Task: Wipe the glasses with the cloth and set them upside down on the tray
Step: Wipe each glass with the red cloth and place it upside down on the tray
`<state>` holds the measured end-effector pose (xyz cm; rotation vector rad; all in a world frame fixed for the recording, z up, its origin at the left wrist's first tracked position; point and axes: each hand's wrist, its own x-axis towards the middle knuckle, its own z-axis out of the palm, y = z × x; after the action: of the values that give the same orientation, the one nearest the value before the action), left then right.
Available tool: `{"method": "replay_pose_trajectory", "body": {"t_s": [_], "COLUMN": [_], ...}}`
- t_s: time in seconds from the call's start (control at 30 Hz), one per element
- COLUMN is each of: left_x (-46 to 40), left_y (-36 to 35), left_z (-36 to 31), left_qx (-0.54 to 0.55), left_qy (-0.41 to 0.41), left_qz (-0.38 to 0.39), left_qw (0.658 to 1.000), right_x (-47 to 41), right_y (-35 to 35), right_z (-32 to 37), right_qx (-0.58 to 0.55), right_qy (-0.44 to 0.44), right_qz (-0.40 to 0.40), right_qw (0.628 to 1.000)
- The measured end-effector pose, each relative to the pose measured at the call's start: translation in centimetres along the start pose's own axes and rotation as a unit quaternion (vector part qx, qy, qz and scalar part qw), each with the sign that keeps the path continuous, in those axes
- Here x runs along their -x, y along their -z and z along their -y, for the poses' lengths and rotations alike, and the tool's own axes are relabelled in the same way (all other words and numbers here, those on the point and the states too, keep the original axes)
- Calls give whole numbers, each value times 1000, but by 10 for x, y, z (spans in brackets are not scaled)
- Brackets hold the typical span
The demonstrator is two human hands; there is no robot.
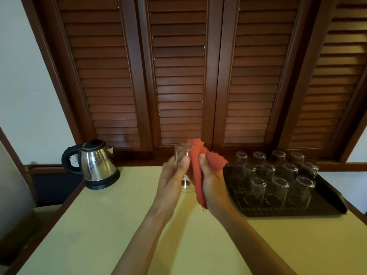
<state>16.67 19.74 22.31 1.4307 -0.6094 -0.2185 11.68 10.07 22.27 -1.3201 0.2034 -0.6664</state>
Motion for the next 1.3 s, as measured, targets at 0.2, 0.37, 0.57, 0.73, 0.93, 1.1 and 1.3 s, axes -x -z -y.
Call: {"method": "replay_pose_trajectory", "body": {"t_s": [0.2, 0.37, 0.57, 0.73, 0.93, 1.1, 1.3], "left_x": [-10, -12, -7, -11, -30, -40, -43], "left_y": [16, 19, 19, 8, -4, -30, -90], "left_z": [-2, -5, 0, 11, 9, 9, 22], "left_qx": [14, 22, 27, 0, 5, 30, 64], "left_qy": [-8, 37, 20, 6, -29, 1, 119], "left_qz": [-65, -57, -34, -27, -60, -67, -46], "left_qw": [998, 997, 999, 1000, 998, 997, 990], "right_x": [14, 14, 15, 3, 12, 9, 20], "right_y": [-16, -29, -29, -22, -6, 47, 159], "right_z": [-12, -14, -14, -6, -15, -19, -28], "right_qx": [15, 30, -3, 13, 38, 113, 129], "right_qy": [-8, 7, -30, -40, -39, -13, -75], "right_qz": [18, -1, -42, -49, -49, -37, -92], "right_qw": [1000, 1000, 999, 998, 997, 993, 984]}}
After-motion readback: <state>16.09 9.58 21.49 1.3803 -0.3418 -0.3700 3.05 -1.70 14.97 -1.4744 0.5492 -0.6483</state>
